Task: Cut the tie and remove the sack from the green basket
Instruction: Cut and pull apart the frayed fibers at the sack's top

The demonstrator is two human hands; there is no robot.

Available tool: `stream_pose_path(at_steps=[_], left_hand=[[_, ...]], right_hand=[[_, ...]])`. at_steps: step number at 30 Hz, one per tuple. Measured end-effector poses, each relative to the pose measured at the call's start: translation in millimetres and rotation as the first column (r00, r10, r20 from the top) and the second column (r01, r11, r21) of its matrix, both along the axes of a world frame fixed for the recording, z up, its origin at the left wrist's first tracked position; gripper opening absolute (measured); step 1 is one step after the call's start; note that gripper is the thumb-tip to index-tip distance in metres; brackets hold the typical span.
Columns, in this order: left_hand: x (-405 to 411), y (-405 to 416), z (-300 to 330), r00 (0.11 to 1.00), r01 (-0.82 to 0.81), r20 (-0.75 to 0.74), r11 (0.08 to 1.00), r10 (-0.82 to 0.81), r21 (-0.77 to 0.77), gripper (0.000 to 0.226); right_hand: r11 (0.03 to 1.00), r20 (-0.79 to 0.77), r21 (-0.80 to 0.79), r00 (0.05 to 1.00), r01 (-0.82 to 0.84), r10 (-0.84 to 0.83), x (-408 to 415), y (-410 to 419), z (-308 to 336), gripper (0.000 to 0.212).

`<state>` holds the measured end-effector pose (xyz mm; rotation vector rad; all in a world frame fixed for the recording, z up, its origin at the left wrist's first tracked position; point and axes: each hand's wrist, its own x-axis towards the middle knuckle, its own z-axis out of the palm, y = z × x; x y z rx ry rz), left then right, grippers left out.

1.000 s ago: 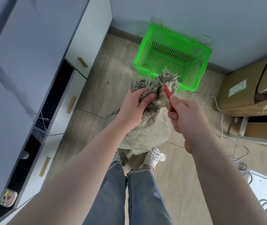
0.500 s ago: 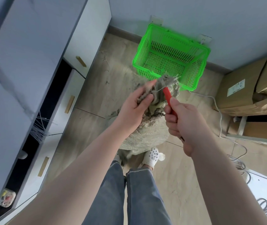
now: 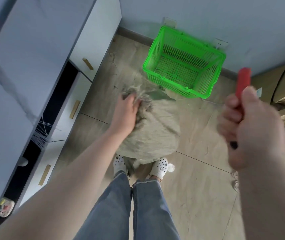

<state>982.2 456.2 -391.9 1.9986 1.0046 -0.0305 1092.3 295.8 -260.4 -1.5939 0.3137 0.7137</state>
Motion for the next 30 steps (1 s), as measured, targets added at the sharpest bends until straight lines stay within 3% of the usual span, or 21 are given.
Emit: stream_pose_path(at_steps=[2, 3, 6, 8, 11, 13, 14, 15, 17, 18, 20, 21, 22, 24, 25, 26, 27, 29, 30], left_hand=[[-11.9, 1.1, -6.2, 1.0, -0.023, -0.021, 0.999, 0.022, -0.028, 0.047], [-13.0, -4.2, -4.8, 0.998, -0.053, 0.008, 0.994, 0.054, -0.1, 0.049], [1.7, -22.5, 11.7, 0.944, -0.17, 0.192, 0.894, 0.269, -0.414, 0.028], [11.0, -24.4, 23.1, 0.913, -0.152, 0.263, 0.859, 0.311, -0.488, 0.02], [10.0, -18.3, 27.4, 0.911, -0.067, 0.344, 0.906, 0.227, -0.419, 0.025], [5.0, -10.5, 28.0, 0.9, -0.161, 0.326, 0.916, 0.29, -0.368, 0.024], [3.4, -2.0, 25.1, 0.854, -0.299, 0.303, 0.875, 0.424, -0.381, 0.024], [1.8, 7.4, 25.1, 0.753, -0.436, 0.288, 0.777, 0.592, -0.455, 0.025], [-2.8, 22.2, 24.2, 0.603, -0.475, 0.279, 0.617, 0.747, -0.628, 0.025], [-3.4, 24.8, 26.3, 0.619, -0.414, 0.291, 0.618, 0.729, -0.668, 0.026], [-5.0, 22.1, 30.5, 0.762, -0.245, 0.319, 0.707, 0.563, -0.664, 0.026], [-6.7, 18.5, 32.2, 0.785, -0.201, 0.332, 0.723, 0.523, -0.661, 0.025], [-8.2, 17.8, 31.9, 0.748, -0.216, 0.337, 0.69, 0.572, -0.691, 0.023], [-10.9, 21.7, 30.3, 0.534, -0.378, 0.183, 0.427, 0.825, -0.821, 0.03], [-13.3, 23.5, 24.8, 0.477, -0.485, 0.072, 0.331, 0.876, -0.809, 0.034], [-14.6, 24.5, 20.3, 0.537, -0.572, 0.0, 0.364, 0.844, -0.735, 0.035], [-14.8, 23.7, 16.2, 0.691, -0.568, -0.038, 0.51, 0.722, -0.646, 0.032], [-10.8, 13.3, 20.2, 0.948, -0.286, -0.053, 0.769, 0.313, -0.571, 0.042], [-5.6, 6.7, 24.1, 0.991, -0.135, -0.066, 0.811, 0.119, -0.569, 0.057]], right_hand=[[0.999, 0.014, -0.003, 0.999, -0.051, 0.051, 11.8, -0.7, -0.8, 0.039], [0.991, 0.007, -0.077, 0.994, -0.105, 0.105, 10.3, 1.1, -12.5, 0.037], [0.892, 0.04, -0.339, 0.943, -0.299, 0.331, -13.0, 16.3, -52.9, 0.034], [0.855, 0.039, -0.383, 0.918, -0.351, 0.395, -30.9, 23.8, -69.5, 0.053], [0.895, 0.02, -0.353, 0.954, -0.272, 0.298, -37.7, 26.6, -89.0, 0.052], [0.932, 0.084, -0.331, 0.979, -0.148, 0.185, -30.3, 21.6, -92.6, 0.043], [0.95, 0.115, -0.306, 0.987, -0.068, 0.108, -22.6, 18.1, -92.2, 0.041], [0.971, 0.122, -0.24, 0.992, 0.019, 0.011, -13.2, 14.3, -91.7, 0.041], [0.989, 0.059, -0.086, 0.991, 0.122, -0.117, 3.0, 8.7, -87.2, 0.041], [0.992, 0.02, -0.043, 0.993, 0.12, -0.119, 8.0, 7.8, -82.6, 0.04], [0.997, -0.035, -0.016, 0.997, 0.071, -0.071, 12.7, 8.2, -77.6, 0.036], [0.998, -0.059, -0.008, 0.997, 0.055, -0.056, 14.1, 8.6, -75.9, 0.035], [0.998, -0.089, 0.013, 0.995, 0.054, -0.053, 15.8, 8.4, -74.1, 0.034], [0.995, -0.158, 0.075, 0.986, 0.069, -0.056, 20.6, 5.6, -72.1, 0.032], [0.993, -0.185, 0.101, 0.982, 0.063, -0.043, 22.8, 3.7, -70.9, 0.031], [0.991, -0.205, 0.122, 0.979, 0.046, -0.02, 24.0, 1.4, -70.9, 0.03], [0.99, -0.218, 0.138, 0.976, 0.017, 0.014, 24.8, -0.8, -72.1, 0.03], [0.985, -0.228, 0.161, 0.969, -0.057, 0.094, 26.0, -3.1, -75.2, 0.03], [0.982, -0.229, 0.164, 0.964, -0.095, 0.131, 26.5, -2.8, -75.4, 0.03]])
